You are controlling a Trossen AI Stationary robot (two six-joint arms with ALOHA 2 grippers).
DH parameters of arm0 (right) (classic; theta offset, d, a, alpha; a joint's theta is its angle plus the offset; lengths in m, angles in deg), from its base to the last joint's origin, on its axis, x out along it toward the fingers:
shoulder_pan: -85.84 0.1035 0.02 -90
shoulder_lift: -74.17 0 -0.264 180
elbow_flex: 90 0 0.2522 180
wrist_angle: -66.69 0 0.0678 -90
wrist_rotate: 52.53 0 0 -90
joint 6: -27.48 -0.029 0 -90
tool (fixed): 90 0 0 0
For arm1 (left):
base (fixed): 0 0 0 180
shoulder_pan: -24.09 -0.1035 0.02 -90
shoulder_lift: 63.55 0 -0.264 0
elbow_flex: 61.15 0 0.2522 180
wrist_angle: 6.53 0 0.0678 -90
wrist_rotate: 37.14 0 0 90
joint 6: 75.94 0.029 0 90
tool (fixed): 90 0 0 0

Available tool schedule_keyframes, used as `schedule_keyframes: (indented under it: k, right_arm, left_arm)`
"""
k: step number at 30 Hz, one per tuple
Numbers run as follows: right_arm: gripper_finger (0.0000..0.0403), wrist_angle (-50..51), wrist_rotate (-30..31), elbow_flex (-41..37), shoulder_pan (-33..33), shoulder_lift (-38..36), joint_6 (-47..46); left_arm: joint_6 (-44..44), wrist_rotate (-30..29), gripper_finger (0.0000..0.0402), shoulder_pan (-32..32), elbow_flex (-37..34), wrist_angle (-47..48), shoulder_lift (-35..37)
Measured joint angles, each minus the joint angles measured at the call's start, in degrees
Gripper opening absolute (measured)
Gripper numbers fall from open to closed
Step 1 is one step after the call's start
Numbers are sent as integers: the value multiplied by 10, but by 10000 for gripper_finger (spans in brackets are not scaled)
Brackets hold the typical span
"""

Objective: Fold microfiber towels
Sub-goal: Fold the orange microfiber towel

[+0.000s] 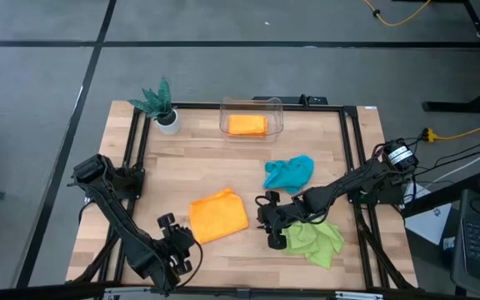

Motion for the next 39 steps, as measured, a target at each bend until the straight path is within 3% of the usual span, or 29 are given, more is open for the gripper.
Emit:
schedule_keyframes:
  k: [16, 21, 32, 39]
  right_arm:
    - [139, 0, 0, 0, 0, 0, 0]
    - [145, -4, 26, 0, 0, 0, -9]
    - [250, -53, 28, 0, -1, 1, 5]
    - [263, -84, 72, 1, -1, 1, 27]
  left_arm:
    - [0, 0, 167, 0, 0, 0, 0]
    - [0, 0, 167, 0, 0, 0, 0]
    - [0, 0, 167, 0, 0, 0, 0]
    - [-1, 0, 167, 0, 0, -7, 0]
